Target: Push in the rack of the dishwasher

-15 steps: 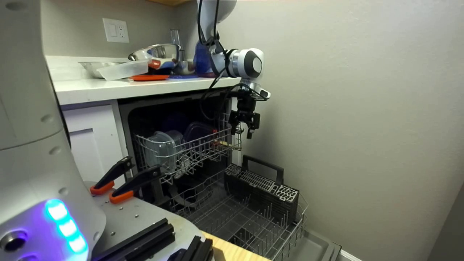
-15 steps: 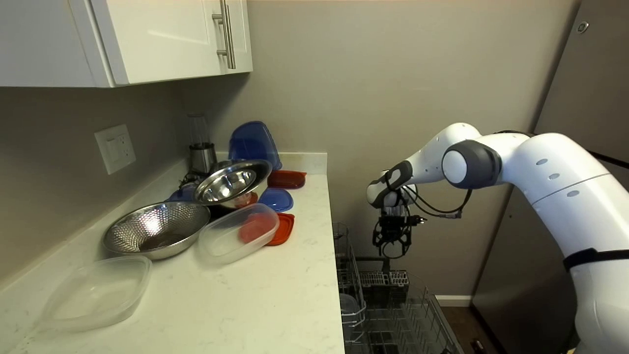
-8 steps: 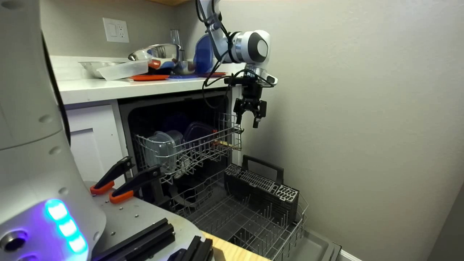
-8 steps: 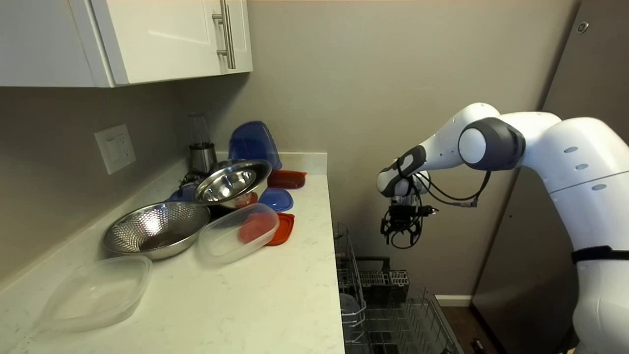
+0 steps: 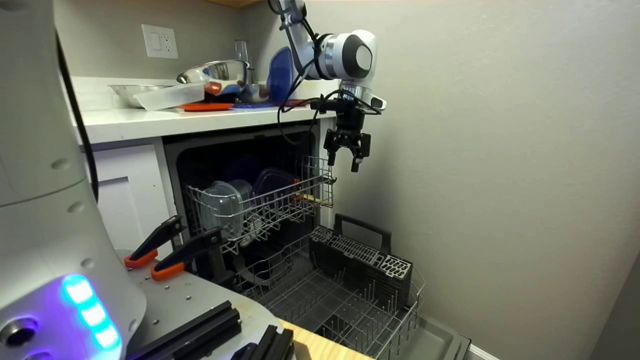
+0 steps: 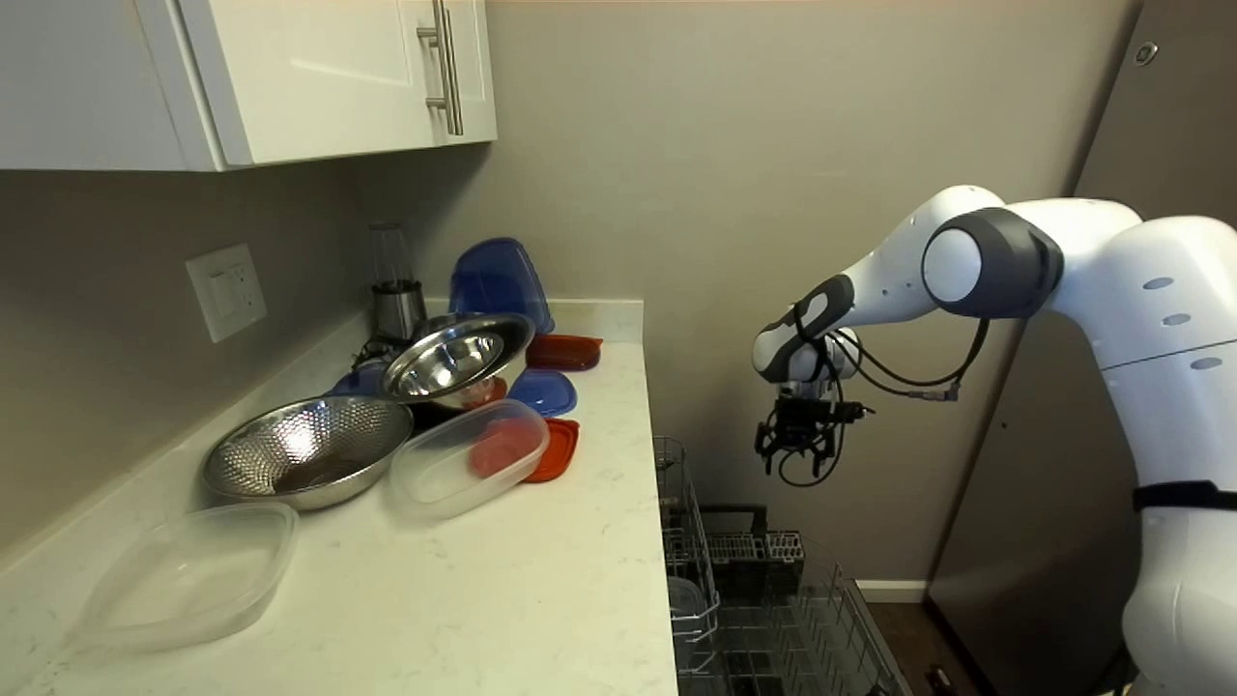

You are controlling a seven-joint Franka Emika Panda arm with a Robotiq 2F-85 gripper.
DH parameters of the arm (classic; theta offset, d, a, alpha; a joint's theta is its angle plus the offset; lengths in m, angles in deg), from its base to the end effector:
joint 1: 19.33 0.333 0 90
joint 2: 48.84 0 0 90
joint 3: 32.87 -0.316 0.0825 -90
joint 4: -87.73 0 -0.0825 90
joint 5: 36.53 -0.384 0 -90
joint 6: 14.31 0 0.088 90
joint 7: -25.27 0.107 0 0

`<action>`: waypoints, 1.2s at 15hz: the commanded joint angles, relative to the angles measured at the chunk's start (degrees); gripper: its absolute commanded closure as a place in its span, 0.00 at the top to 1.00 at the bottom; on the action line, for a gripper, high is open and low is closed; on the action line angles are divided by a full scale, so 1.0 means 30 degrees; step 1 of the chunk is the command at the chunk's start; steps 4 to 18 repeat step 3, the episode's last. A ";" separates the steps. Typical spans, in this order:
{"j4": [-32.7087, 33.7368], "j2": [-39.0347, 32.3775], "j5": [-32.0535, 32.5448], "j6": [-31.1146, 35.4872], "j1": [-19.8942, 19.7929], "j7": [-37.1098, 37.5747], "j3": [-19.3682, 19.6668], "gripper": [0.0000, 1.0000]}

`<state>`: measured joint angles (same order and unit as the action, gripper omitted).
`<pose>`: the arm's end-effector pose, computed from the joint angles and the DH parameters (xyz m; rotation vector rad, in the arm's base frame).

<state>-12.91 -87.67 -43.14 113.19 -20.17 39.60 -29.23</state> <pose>0.6374 -0.0440 0.1670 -3.0385 0.6131 0.3254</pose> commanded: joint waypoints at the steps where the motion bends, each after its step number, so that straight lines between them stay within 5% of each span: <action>1: 0.0018 -0.0017 -0.0004 -0.0005 -0.0016 -0.0056 -0.0009 1.00; 18: -0.0003 -0.0017 -0.0009 0.0012 -0.0030 -0.0081 -0.0027 1.00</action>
